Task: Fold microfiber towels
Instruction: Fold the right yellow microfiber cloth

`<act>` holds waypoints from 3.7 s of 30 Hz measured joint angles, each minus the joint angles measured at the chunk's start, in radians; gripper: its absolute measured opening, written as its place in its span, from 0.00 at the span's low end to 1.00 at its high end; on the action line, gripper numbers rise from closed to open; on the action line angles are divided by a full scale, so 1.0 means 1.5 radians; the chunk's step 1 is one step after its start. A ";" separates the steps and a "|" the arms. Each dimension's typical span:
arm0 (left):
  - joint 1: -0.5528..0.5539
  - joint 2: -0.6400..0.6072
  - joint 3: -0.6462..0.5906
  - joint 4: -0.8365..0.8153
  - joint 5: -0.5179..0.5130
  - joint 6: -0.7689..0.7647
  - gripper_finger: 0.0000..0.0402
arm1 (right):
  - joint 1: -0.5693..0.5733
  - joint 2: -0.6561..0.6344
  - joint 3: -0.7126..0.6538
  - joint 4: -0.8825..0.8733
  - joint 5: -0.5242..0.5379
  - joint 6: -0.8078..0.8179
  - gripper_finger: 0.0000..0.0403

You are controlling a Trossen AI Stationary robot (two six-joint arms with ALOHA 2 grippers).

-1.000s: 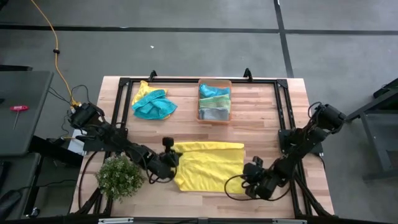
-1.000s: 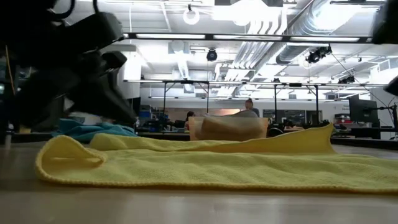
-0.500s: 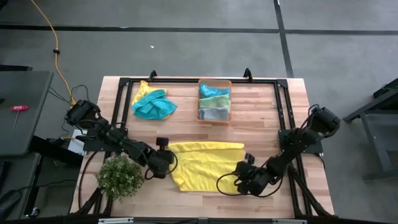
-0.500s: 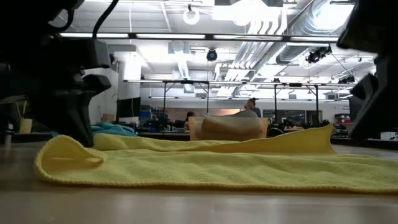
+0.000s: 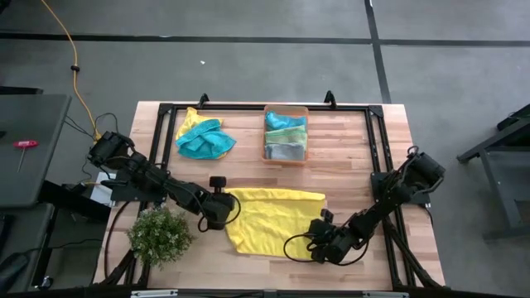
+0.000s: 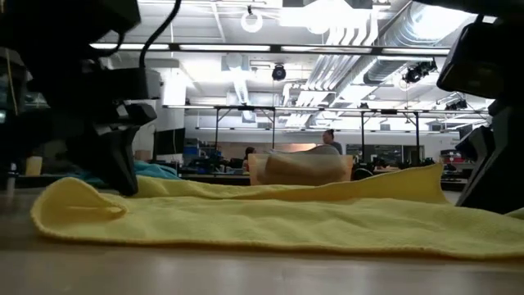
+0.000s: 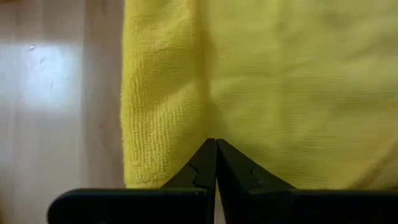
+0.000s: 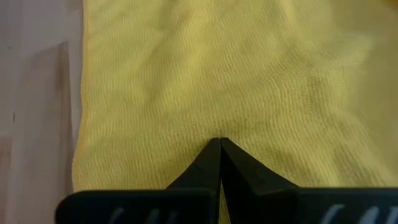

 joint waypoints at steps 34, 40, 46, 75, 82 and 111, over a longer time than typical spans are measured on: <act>0.023 -0.119 -0.080 0.378 -0.056 0.162 0.00 | 0.028 -0.055 -0.007 -0.034 -0.025 -0.073 0.00; -0.006 -0.056 -0.140 0.575 -0.043 0.121 0.00 | 0.001 -0.099 -0.005 -0.091 0.031 -0.074 0.00; -0.006 0.036 -0.141 0.644 -0.013 0.084 0.00 | -0.074 -0.089 -0.005 -0.092 0.032 -0.092 0.00; -0.010 0.228 -0.064 0.691 -0.008 0.052 0.00 | -0.219 -0.175 -0.002 -0.543 0.255 -0.025 0.00; -0.028 0.188 -0.062 0.673 -0.019 0.103 0.00 | -0.161 -0.257 -0.002 -0.579 0.235 0.041 0.00; -0.054 0.110 0.115 0.185 0.111 0.128 0.00 | -0.054 -0.080 -0.049 0.106 -0.148 -0.155 0.00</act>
